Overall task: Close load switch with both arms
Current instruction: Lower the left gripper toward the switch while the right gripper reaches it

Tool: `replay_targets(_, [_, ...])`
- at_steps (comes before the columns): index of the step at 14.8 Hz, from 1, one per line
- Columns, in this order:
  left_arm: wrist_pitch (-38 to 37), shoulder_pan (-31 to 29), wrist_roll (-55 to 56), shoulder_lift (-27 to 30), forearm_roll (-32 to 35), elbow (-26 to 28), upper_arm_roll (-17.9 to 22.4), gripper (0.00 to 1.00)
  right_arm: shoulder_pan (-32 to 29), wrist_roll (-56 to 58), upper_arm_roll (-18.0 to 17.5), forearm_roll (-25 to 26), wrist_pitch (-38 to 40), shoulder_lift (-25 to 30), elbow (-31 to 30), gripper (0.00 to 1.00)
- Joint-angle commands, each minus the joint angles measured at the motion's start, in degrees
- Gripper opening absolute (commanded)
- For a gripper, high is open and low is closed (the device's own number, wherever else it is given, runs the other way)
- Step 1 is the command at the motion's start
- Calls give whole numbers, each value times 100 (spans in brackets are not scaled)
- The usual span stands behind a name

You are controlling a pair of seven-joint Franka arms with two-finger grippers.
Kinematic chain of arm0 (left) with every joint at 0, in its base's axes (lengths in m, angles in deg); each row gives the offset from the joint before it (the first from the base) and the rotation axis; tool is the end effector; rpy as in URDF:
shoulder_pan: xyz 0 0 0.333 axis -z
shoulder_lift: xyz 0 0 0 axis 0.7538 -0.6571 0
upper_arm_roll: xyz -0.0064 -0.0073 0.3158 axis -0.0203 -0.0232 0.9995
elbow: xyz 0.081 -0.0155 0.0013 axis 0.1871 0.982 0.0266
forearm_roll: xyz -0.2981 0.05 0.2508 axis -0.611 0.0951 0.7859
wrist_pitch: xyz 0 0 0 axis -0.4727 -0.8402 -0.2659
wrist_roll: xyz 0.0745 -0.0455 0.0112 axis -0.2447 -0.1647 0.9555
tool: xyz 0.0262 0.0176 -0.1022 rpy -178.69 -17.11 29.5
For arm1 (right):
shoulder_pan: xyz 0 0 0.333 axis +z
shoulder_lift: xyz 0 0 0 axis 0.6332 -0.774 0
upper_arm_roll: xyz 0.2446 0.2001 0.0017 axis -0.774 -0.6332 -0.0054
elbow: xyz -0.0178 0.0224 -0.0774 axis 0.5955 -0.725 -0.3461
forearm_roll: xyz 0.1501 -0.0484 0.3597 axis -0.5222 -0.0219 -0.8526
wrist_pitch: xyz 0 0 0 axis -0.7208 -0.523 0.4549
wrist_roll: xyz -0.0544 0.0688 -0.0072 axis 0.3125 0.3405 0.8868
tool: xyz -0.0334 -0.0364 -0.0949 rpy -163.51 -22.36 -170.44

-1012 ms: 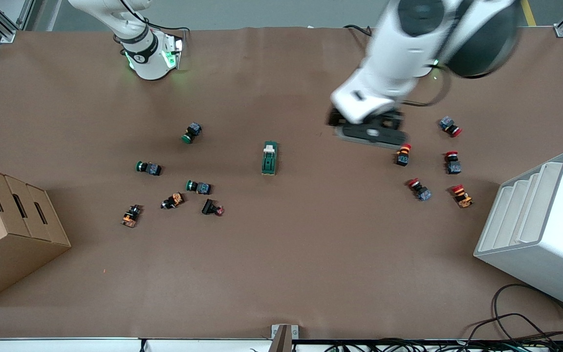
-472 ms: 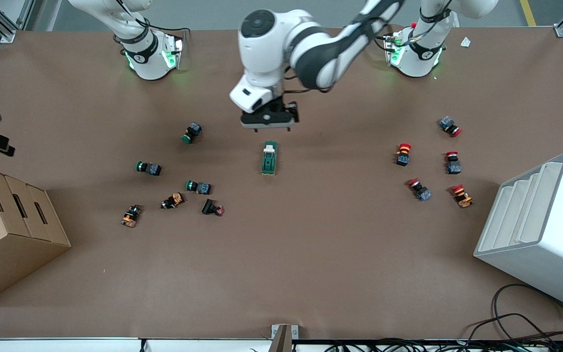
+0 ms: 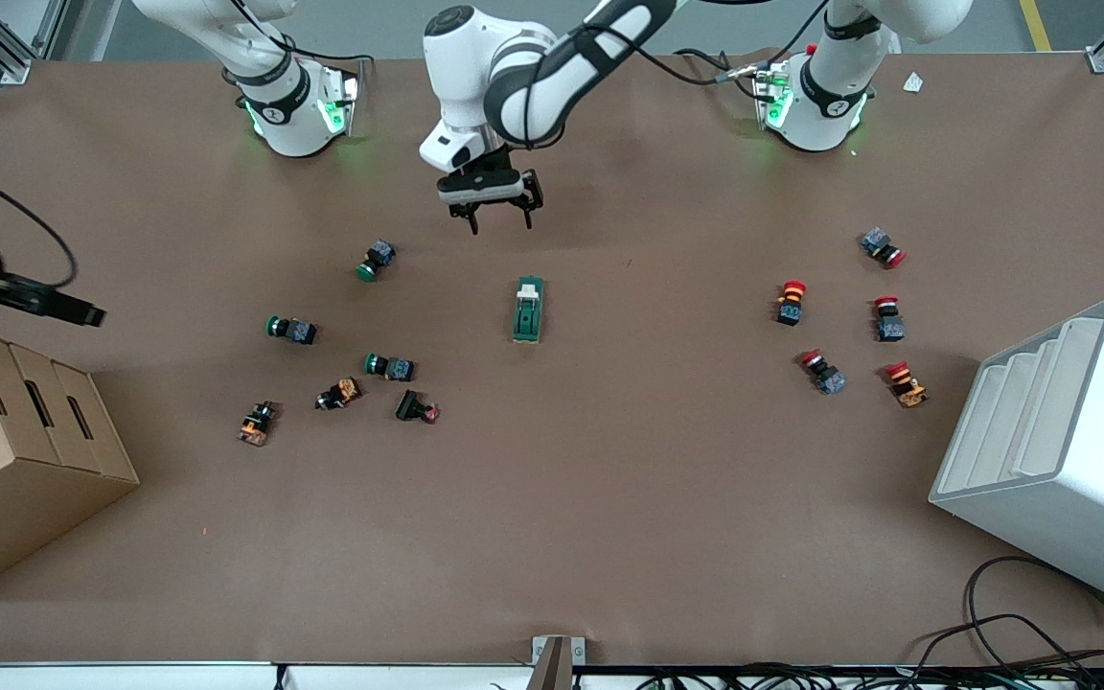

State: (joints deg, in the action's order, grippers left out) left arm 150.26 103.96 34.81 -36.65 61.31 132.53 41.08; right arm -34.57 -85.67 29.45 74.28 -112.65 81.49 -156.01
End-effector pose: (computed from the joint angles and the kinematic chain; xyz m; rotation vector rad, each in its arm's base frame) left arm 0.2388 -0.6325 0.2630 -2.9833 -0.0398 -0.5262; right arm 0.5887 -0.0336 0.5362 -3.0379 0.6699 0.2386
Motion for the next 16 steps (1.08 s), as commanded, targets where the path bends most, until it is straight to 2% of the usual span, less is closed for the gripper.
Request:
replay_targets(1, [249,68,667,-106,683,301,-8,99,564,-1487,12,-231,-118,188,-346,100])
replay_targets(5, [258,130,2319,-484,2352,511,-8,99,1363,-3184,12,-574,-784,187,-785,100])
replay_targets(8, [258,157,3234,-599,3617,907,-8,99,2154,-4529,12,-750,-1680,109,-1163,100])
replay_targets(12, [249,139,4027,-757,4823,1083,-8,99,3156,-6340,12,-847,-2955,-619,-1252,100])
replay_targets(16, [188,121,4615,-976,5781,1101,62,99,3817,-7204,12,-873,-3914,-1454,-1252,100])
